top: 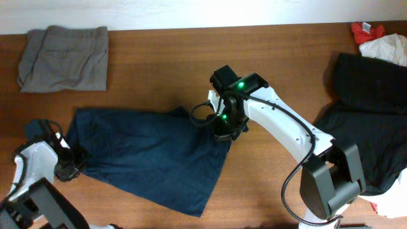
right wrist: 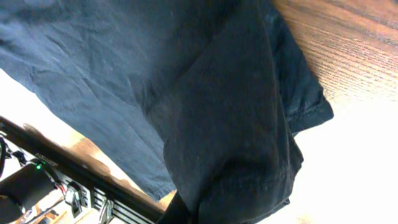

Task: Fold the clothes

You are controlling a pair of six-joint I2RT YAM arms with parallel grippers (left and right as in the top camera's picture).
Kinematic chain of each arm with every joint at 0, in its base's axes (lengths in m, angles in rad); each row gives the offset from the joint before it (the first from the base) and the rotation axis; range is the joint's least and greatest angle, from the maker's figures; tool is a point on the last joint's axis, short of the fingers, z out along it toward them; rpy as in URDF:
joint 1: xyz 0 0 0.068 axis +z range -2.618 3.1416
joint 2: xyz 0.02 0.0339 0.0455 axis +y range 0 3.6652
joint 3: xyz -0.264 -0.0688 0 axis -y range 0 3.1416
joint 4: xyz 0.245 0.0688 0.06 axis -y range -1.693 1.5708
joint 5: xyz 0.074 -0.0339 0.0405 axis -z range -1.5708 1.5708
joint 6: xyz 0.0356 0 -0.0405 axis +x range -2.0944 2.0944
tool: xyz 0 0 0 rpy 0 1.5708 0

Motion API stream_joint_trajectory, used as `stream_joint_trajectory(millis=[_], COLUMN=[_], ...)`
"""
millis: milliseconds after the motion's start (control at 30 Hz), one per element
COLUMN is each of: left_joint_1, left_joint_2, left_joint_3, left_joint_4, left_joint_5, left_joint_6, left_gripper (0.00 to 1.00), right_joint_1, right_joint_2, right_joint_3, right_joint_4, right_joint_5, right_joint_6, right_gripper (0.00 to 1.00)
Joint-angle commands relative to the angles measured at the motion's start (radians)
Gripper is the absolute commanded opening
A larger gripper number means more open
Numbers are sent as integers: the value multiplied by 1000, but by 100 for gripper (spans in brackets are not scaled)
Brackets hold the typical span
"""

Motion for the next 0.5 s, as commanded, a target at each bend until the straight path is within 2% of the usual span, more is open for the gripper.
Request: stream_joint_trajectory(millis=[0, 233, 467], left_joint_1=[4, 4, 4], left_joint_2=[-53, -73, -229], left_joint_3=[6, 21, 135], left_joint_4=[-3, -50, -107], left_joint_5=[-15, -15, -14], left_joint_6=[-4, -34, -53], left_gripper=[1, 1, 1], right_joint_1=[0, 0, 5], right_joint_2=[-31, -32, -45], right_joint_3=[17, 26, 53], right_joint_4=[2, -32, -97], right_joint_5=[8, -7, -26], right_joint_6=[8, 7, -4], right_gripper=[6, 4, 4])
